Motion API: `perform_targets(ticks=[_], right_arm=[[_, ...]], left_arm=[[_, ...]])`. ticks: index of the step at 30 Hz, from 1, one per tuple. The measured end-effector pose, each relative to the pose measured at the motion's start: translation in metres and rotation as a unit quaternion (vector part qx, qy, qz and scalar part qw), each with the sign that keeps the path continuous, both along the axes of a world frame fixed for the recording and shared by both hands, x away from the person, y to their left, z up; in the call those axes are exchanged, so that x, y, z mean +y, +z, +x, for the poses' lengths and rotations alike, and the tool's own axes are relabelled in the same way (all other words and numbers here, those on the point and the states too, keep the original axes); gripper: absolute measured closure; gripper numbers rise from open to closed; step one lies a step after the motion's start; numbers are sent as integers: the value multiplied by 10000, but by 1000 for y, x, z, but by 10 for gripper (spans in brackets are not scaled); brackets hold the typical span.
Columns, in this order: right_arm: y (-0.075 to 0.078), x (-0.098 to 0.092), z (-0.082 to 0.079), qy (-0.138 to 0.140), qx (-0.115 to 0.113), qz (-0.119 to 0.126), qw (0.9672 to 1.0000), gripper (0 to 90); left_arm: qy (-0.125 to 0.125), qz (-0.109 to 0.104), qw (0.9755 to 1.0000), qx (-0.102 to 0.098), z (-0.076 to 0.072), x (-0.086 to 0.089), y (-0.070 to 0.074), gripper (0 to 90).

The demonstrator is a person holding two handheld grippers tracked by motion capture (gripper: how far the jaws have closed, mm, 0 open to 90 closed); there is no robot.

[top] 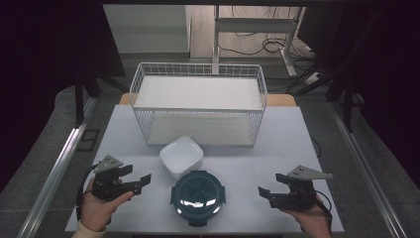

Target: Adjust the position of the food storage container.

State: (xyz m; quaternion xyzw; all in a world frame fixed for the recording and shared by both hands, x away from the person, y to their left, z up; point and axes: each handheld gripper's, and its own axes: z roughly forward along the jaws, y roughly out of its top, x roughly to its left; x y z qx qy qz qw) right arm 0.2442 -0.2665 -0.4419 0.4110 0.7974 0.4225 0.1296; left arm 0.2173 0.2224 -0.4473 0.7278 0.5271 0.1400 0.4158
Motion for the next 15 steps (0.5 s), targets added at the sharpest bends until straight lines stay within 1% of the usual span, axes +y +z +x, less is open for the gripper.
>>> perform_targets(ticks=[2,5,9,11,15], right_arm=[[-1,-2,1,-63,51,10,10000,182],[-1,-1,0,-61,101,49,9999,183],[1,0,0,-46,112,106,9999,183],[1,1,-1,-58,81,49,9999,184],[0,1,0,-90,133,48,9999,187]], left_arm=[[4,3,10000,9,0,1,0,237],[-7,-23,10000,32,0,1,0,242],[-17,-20,10000,28,0,1,0,239],[14,-29,10000,28,0,1,1,228],[10,-61,10000,43,0,1,1,227]])
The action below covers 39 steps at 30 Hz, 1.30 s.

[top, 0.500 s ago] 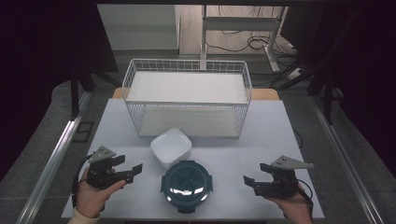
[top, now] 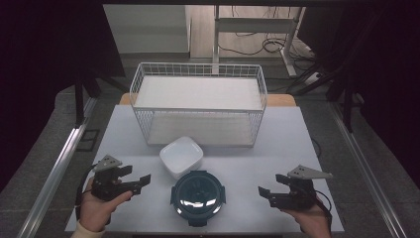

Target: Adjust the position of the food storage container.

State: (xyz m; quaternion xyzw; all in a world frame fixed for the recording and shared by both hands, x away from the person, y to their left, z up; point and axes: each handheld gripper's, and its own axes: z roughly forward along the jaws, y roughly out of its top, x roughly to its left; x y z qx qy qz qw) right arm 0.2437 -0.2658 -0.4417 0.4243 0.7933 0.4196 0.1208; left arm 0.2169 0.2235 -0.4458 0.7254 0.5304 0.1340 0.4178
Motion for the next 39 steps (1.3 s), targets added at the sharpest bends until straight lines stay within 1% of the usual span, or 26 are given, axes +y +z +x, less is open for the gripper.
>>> perform_targets(ticks=[4,6,12,14,18,20,21,23,24,26,28,30,31,32,33,34,35,36,39], right_arm=[[1,-1,0,-1,-27,-28,10000,192],[1,-2,0,-10,-37,-42,10000,194],[-3,-1,1,-34,27,-98,9999,195],[-3,0,1,-36,42,-131,9999,196],[-5,0,1,-41,63,-175,9998,198],[-6,0,2,-49,87,-181,9998,198],[-6,0,2,-49,87,-181,9998,198],[-7,1,2,-38,106,-200,9997,198],[-7,1,2,-25,100,-205,9997,198],[-6,1,1,-18,93,-212,9997,198],[-6,2,1,-16,98,-199,9998,198],[-7,2,2,1,108,-216,9997,198],[-7,2,2,1,108,-216,9997,198],[-8,3,2,8,137,-229,9996,198],[-8,3,2,7,139,-231,9996,198],[-8,3,2,7,139,-231,9996,198],[-8,3,2,8,137,-231,9996,198],[-8,4,1,7,123,-229,9997,198],[-8,4,2,13,136,-223,9997,198]], left_arm=[[-18,-19,10000,11,1,1,-1,228],[-74,-11,10000,59,2,0,-1,231],[-150,-8,9998,137,3,-2,-3,240],[-232,-15,9996,163,2,-4,-4,247],[-252,-34,9995,186,1,-4,-5,257],[-347,-76,9990,265,0,-4,-7,274],[-347,-76,9990,265,0,-4,-7,276],[-453,-124,9983,342,-2,-6,-11,283],[-501,-113,9979,389,-3,-7,-14,286],[-521,-101,9977,414,-3,-7,-15,296],[-603,-80,9967,536,-2,-10,-19,320],[-672,-41,9958,616,-2,-14,-23,359],[-672,-41,9958,616,-2,-14,-23,379],[-732,-47,9946,730,0,-18,-27,411],[-770,-37,9939,786,0,-20,-29,437],[-770,-37,9939,786,0,-20,-29,471],[-825,-32,9929,860,1,-21,-31,471],[-895,-23,9916,939,2,-24,-35,525],[-944,4,9903,1022,3,-27,-39,550]])
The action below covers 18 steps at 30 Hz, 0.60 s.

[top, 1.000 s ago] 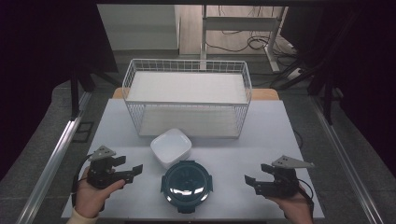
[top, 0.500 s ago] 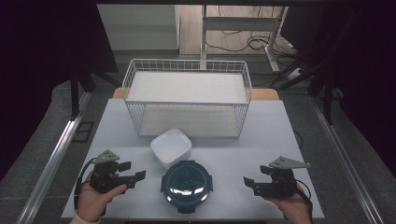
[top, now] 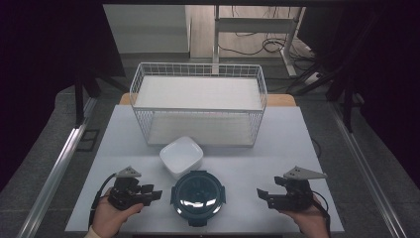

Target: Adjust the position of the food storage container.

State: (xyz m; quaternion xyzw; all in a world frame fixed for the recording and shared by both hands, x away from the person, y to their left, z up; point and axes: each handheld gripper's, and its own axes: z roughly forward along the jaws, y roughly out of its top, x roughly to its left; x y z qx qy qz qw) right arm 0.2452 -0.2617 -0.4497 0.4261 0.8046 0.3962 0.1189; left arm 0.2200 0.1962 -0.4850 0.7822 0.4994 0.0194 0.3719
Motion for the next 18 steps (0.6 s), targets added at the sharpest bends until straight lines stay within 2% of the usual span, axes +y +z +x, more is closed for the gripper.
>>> perform_targets(ticks=[5,13,18], right_arm=[[-3,2,1,11,43,-30,10000,198],[-5,6,1,63,73,-63,9999,198],[-7,7,1,80,89,-90,9999,198]], left_arm=[[-87,67,9999,116,2,-8,-7,580],[-239,26,9995,210,5,-17,-13,789],[-280,-30,9993,238,7,-21,-17,855]])
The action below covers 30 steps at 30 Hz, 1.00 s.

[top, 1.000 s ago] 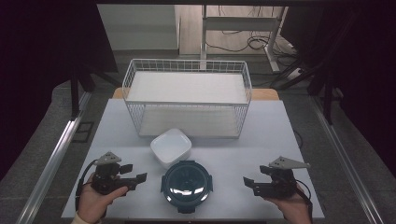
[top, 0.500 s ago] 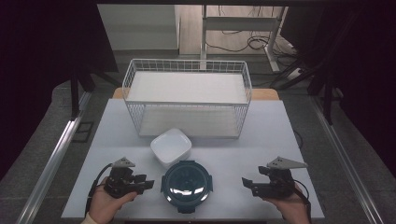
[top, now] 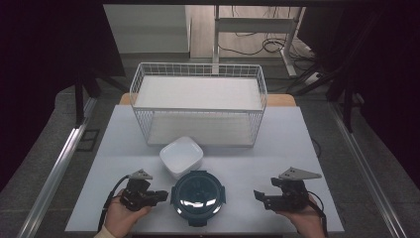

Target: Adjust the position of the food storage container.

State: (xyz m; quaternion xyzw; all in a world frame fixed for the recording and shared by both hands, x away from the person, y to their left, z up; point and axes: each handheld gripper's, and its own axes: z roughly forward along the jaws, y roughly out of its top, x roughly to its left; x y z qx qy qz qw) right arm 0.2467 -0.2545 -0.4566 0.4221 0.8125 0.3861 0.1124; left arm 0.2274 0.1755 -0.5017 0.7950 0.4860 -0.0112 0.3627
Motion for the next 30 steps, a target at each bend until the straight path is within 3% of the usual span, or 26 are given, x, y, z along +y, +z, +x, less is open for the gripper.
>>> perform_targets(ticks=[5,21,30], right_arm=[[-1,0,0,-9,7,-19,10000,198],[-2,1,1,-21,22,-74,10000,198],[-3,2,1,10,26,-104,9999,198]], left_arm=[[-71,-59,9999,53,2,-5,-3,864],[-38,280,9996,7,4,-19,-3,900],[-158,262,9995,0,4,-30,-2,900]])
